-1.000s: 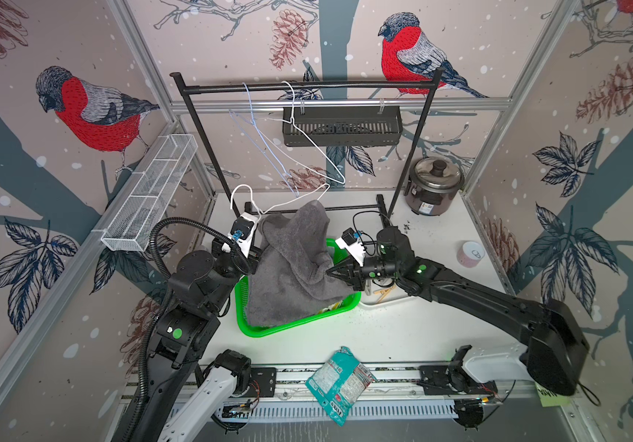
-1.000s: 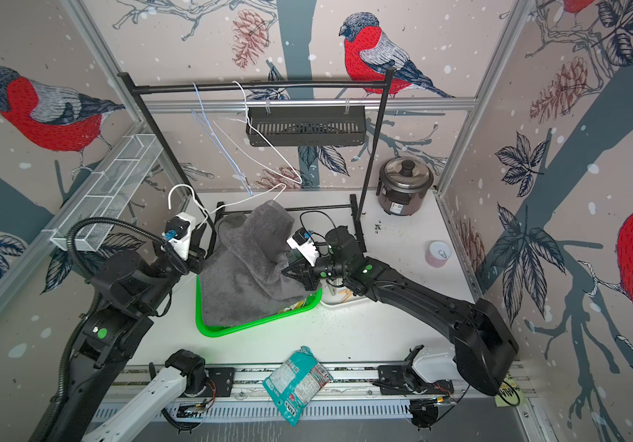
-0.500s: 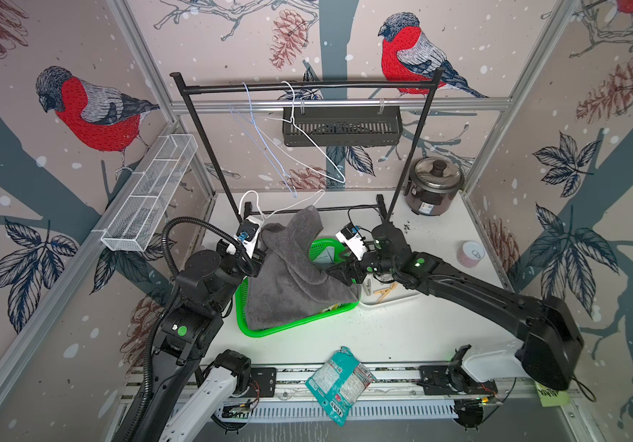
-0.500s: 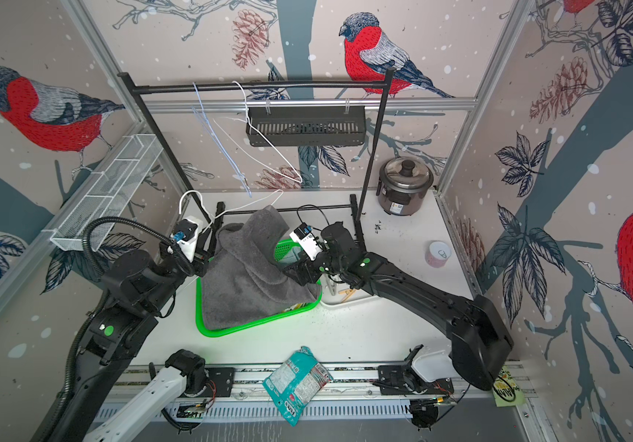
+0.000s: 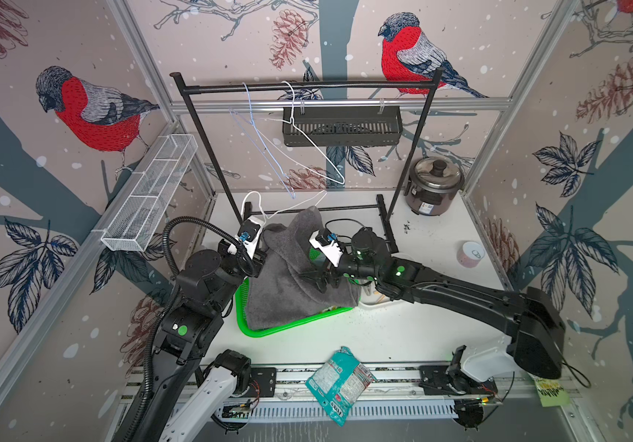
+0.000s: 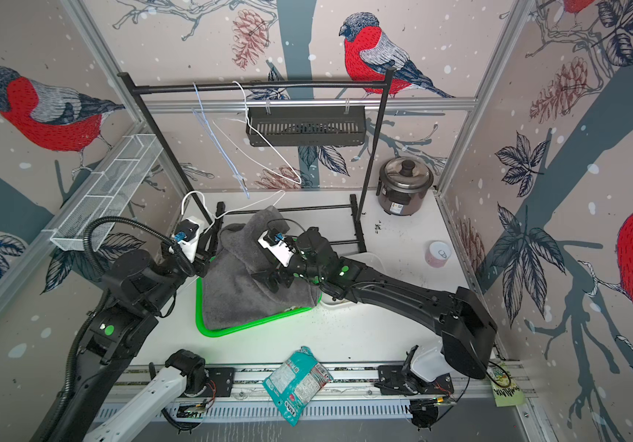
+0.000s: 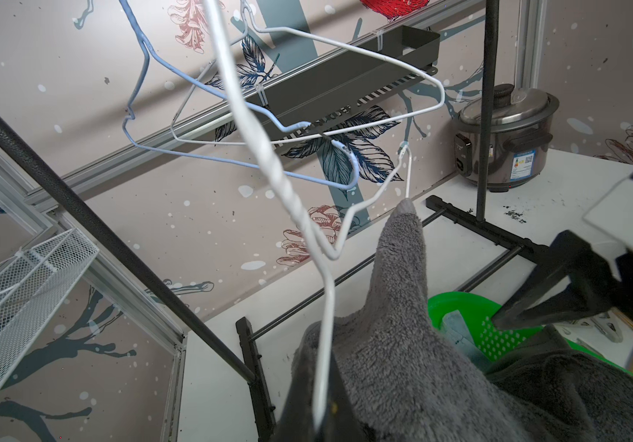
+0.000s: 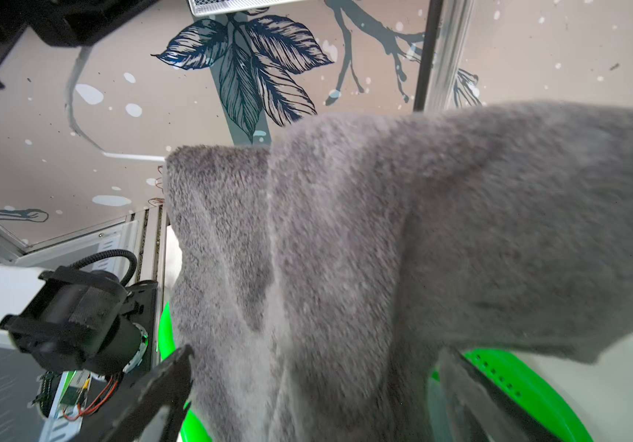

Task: Remove the clothespins securing towels to the hanger
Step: Remove the towel from the hanger.

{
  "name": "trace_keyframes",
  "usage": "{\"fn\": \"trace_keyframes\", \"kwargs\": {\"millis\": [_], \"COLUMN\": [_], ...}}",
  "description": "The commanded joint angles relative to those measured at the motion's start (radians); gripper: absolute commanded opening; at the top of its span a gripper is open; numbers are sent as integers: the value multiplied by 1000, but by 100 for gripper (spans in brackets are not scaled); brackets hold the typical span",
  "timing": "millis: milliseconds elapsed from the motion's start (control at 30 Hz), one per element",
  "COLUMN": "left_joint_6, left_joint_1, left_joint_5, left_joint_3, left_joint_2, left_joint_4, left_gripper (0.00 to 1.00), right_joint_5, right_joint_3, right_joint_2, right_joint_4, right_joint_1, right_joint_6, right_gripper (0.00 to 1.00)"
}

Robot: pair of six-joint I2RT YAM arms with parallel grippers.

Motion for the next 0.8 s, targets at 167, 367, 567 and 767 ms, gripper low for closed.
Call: {"fn": "trace_keyframes", "kwargs": {"millis": [167, 367, 567, 767], "left_joint_6": [6, 6, 4, 18], "left_joint_1": [3, 3, 3, 3], "left_joint_5": [8, -12, -153, -198], "left_joint_3": [7, 13, 44, 124], "left_joint_2": [-8, -7, 14, 20], "left_joint_4": [41, 47, 64, 73], "left_gripper": [0, 0, 0, 0], "right_joint_5": [121, 134, 128, 126], "right_joint_3": [148, 190, 71, -65], "right_joint_2": [147, 165, 91, 40], "right_joint_4": [50, -49, -86, -127], "right_joint_1": [31, 46, 67, 78], "right_joint_6": [-23, -36, -40, -42], "right_gripper": [84, 20, 2, 2]}}
